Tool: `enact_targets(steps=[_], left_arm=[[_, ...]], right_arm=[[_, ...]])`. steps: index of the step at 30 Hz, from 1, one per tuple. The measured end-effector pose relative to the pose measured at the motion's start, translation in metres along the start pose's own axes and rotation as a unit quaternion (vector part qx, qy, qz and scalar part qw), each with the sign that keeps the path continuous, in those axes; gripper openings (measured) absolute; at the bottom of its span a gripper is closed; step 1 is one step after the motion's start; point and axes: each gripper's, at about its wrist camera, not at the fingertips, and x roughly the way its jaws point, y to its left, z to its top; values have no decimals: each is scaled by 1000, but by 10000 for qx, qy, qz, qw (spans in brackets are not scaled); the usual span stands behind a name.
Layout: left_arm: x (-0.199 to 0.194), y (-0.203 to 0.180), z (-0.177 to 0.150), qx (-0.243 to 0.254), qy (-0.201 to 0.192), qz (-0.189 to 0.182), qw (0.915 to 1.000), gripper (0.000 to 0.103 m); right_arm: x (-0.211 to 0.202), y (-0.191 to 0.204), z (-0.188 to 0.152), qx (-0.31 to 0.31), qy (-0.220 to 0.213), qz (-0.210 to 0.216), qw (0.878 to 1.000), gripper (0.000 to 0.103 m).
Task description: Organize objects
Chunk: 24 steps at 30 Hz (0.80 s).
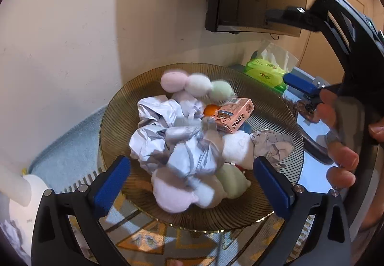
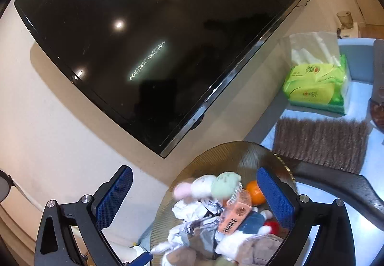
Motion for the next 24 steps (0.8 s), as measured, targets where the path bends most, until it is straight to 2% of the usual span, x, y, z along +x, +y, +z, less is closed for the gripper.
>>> enact_targets(steps=[5, 9, 15, 21, 24], left_arm=[[-21, 8, -4, -82, -96, 187, 9997, 102], [-46, 17, 0, -133, -270, 372, 9989, 102], [-100, 56, -3, -335, -504, 888, 9942, 102], [-163, 115, -25, -585, -721, 1380, 9861, 102], [-180, 141, -45, -695, -648, 1809, 9789, 102]], right_arm=[[-12, 0, -5, 264, 73, 180, 9995, 103], [-23, 23, -17, 98, 140, 300, 9994, 103], [-36, 94, -46, -826, 318, 439, 9951, 103], [-42, 156, -92, -1752, 582, 633, 9808, 103], [-36, 176, -123, -2151, 832, 605, 9712, 103]])
